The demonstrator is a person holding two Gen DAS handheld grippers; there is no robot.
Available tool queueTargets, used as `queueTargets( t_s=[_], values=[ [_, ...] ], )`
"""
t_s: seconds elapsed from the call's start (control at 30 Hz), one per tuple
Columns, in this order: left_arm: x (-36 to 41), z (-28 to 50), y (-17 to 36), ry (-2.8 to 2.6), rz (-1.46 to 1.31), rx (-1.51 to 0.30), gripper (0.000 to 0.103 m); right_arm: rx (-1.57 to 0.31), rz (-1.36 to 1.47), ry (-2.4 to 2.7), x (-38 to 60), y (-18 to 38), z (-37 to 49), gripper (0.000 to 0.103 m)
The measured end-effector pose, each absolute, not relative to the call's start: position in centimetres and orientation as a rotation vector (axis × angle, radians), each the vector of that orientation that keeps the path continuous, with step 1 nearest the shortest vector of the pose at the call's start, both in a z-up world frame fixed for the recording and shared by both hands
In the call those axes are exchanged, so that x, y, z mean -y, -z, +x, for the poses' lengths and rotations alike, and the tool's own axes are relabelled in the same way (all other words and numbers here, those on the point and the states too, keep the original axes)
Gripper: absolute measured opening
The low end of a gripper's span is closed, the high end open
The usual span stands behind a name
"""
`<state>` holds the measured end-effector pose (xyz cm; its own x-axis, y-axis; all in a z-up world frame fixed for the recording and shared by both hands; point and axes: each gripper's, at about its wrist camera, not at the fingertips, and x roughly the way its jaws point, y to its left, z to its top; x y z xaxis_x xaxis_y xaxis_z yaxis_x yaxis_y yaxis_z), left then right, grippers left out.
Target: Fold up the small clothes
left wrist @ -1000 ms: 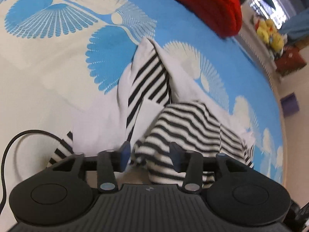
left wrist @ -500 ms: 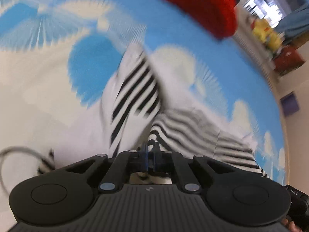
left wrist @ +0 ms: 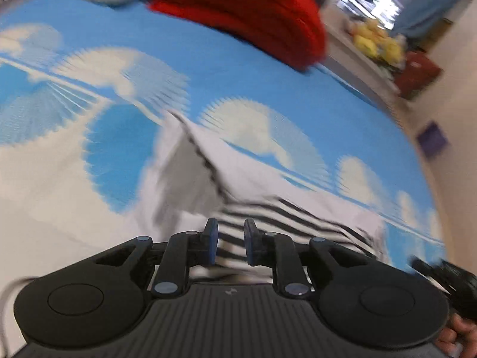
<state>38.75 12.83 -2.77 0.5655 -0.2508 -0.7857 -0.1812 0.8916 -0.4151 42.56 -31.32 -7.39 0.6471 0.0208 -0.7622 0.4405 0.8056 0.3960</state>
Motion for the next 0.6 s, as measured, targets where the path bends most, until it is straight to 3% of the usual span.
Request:
queueTargets(
  t_s=[0.1, 0.2, 0.27, 0.3, 0.47, 0.6],
  values=[
    [-11.9, 39.6, 6.0, 0.071, -0.421, -1.155, 0.019, -0.848, 0.651, 0.087, 30.3, 7.6, 42.7, 0.036],
    [-12.6, 39.9, 8.7, -0.002, -0.406, -1.242, 0.011, -1.068, 0.801, -0.042, 30.2, 11.9, 44.2, 0.036],
    [-12.8, 40.1, 7.3, 0.013, -0.409, -1.202, 0.013, -1.174, 0.761, 0.052, 30.5, 14.0, 44.4, 0.022],
    [-12.7, 39.9, 6.4, 0.027, -0.402, -1.159, 0.013, -1.172, 0.754, 0.061, 30.8, 14.1, 44.4, 0.022],
    [-10.6, 39.5, 6.1, 0.205, -0.387, -1.156, 0.022, -1.054, 0.674, 0.019, 30.1, 10.7, 43.8, 0.038],
    [-9.7, 38.8, 7.9, 0.177, -0.273, -1.255, 0.021, -1.195, 0.742, -0.032, 29.5, 12.8, 42.8, 0.042]
  ],
)
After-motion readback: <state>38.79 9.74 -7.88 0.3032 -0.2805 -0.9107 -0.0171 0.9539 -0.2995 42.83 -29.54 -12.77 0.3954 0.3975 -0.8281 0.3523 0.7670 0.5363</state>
